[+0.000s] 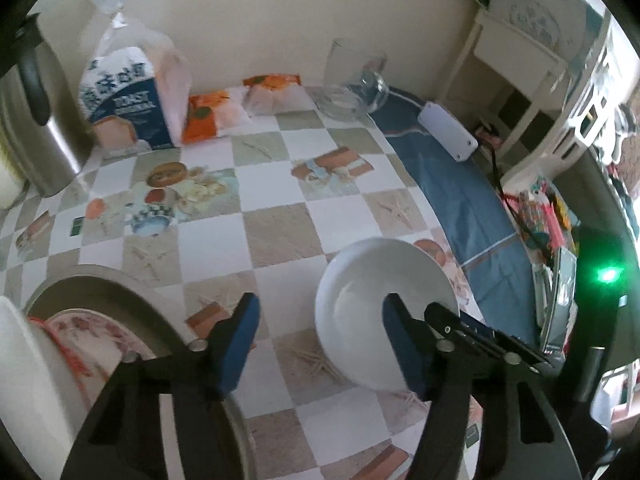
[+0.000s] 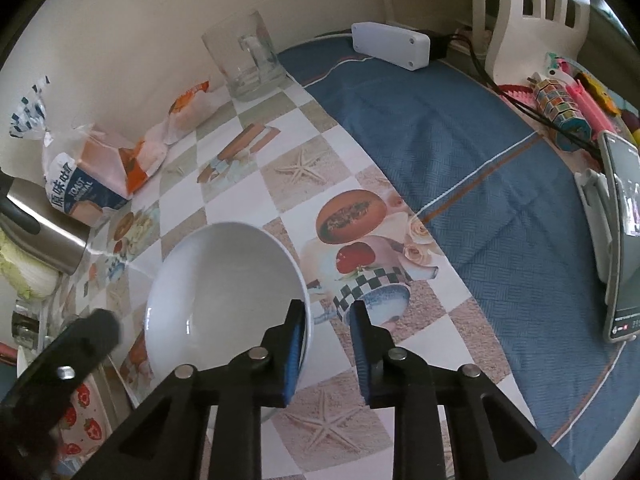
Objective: Organize plates and bowls
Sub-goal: 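Grasp the round bowl rim with the right tool while the left tool closes on it, then carry the round white bowl with both tools over the basin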
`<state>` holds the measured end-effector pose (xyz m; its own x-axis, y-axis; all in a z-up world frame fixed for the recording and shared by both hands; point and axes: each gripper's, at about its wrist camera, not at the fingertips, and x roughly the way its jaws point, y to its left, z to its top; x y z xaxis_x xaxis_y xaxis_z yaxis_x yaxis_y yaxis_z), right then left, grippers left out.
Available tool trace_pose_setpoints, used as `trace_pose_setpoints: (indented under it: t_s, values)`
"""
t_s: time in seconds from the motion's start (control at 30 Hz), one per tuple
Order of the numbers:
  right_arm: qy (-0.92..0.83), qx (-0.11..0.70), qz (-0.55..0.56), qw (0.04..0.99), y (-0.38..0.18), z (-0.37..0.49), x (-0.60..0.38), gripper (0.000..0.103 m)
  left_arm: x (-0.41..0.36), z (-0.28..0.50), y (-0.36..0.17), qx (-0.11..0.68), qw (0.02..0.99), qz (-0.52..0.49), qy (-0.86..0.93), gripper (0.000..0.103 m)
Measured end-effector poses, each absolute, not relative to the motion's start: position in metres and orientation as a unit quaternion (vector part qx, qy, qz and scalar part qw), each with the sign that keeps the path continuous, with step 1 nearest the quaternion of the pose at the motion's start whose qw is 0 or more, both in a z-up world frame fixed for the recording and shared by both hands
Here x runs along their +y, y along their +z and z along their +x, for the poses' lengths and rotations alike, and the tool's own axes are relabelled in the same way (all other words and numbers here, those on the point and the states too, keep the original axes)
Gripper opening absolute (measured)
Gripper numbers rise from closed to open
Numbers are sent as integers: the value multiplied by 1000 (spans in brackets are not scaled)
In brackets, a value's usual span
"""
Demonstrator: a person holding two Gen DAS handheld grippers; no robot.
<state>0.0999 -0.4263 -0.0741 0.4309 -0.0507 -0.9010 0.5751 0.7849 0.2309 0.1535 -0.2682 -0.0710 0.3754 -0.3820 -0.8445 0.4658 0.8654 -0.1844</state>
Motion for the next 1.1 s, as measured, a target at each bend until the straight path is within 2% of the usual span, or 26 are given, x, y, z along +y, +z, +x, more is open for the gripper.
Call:
trace_pose_setpoints:
  t_s: [0.07,0.2,0.27,0.43,0.73,1.1]
  values:
    - [-192,495,266,804,-75,100,-426,21,-273,158,-84,509,821,38,-257,36]
    - [-188,493,269,806,-75,101,-427,20,-275,165,-106,525,813,25,-252,21]
    - [-184,492,271,807,-75,101,-427,16,-275,169,-112,529,809,11,-256,13]
    - [-172,493,267,810,-75,104,-421,9,-275,173,-123,541,801,-4,-256,11]
    - [-170,495,263,811,-74,105,-417,9,-273,170,-117,529,808,2,-259,10]
    - [-135,444,246,851,-14,105,-380,10,-226,156,-45,483,844,-1,-235,11]
